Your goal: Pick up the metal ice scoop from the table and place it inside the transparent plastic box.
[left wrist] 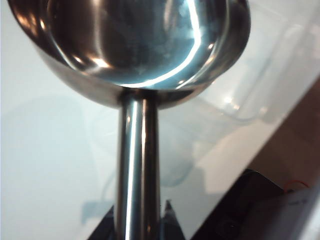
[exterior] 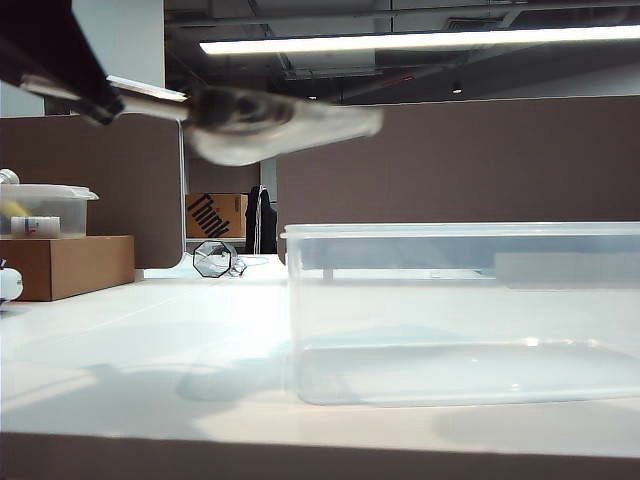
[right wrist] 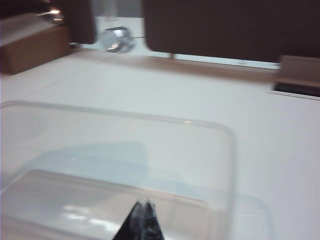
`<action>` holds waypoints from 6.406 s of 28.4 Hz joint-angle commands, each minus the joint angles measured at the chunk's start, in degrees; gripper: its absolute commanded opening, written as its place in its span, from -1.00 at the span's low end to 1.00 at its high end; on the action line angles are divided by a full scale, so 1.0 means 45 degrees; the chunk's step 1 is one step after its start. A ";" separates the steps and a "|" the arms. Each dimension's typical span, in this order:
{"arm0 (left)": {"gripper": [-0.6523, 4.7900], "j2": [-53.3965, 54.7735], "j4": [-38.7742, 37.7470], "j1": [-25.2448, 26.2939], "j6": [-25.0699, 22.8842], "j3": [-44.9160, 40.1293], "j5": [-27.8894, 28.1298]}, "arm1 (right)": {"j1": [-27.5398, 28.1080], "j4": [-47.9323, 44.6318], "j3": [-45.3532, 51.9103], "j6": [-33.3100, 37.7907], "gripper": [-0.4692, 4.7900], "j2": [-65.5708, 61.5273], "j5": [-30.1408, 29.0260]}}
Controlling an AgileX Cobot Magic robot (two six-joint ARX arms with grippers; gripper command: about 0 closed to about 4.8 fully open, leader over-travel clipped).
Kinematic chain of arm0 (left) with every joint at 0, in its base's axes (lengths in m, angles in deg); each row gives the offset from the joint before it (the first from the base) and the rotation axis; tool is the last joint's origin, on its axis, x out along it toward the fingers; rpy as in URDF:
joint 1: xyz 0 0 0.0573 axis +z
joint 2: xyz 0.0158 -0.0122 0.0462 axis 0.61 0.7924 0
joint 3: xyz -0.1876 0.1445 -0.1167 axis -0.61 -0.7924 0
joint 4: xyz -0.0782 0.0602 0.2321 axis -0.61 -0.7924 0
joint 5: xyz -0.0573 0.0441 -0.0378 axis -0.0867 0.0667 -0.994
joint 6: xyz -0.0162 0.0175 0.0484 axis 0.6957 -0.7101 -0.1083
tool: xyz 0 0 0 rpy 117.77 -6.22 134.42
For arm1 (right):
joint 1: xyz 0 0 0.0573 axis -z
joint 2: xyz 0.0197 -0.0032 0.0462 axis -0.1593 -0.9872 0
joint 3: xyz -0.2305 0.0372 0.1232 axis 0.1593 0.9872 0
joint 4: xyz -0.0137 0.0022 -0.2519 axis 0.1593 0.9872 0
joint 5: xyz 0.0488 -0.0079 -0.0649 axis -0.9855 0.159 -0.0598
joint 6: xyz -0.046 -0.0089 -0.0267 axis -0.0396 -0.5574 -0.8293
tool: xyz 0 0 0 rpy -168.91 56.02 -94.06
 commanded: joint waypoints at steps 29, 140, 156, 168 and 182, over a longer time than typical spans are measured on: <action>-0.78 0.6426 0.0976 -0.3536 -0.2822 0.4114 -0.0520 | 0.4590 -0.0185 -0.0010 -0.0034 -0.82 0.0408 0.0024; -0.76 -1.2216 1.1710 0.4444 0.3580 -1.1914 0.3565 | -0.0476 -0.0194 -0.0015 -0.0034 -0.82 0.0403 0.0024; -0.76 -1.3061 0.9986 0.4852 0.5231 -1.1910 0.5663 | -0.0491 -0.0180 -0.0015 -0.0034 -0.82 0.0403 0.0024; -0.76 -1.3061 0.9797 0.4838 0.5231 -1.1910 0.5469 | -0.0486 -0.0189 -0.0015 -0.0034 -0.82 0.0403 0.0024; -0.76 -1.3061 0.9209 0.4838 0.4036 -1.1910 0.5285 | -0.0486 -0.0189 -0.0015 -0.0034 -0.82 0.0403 0.0024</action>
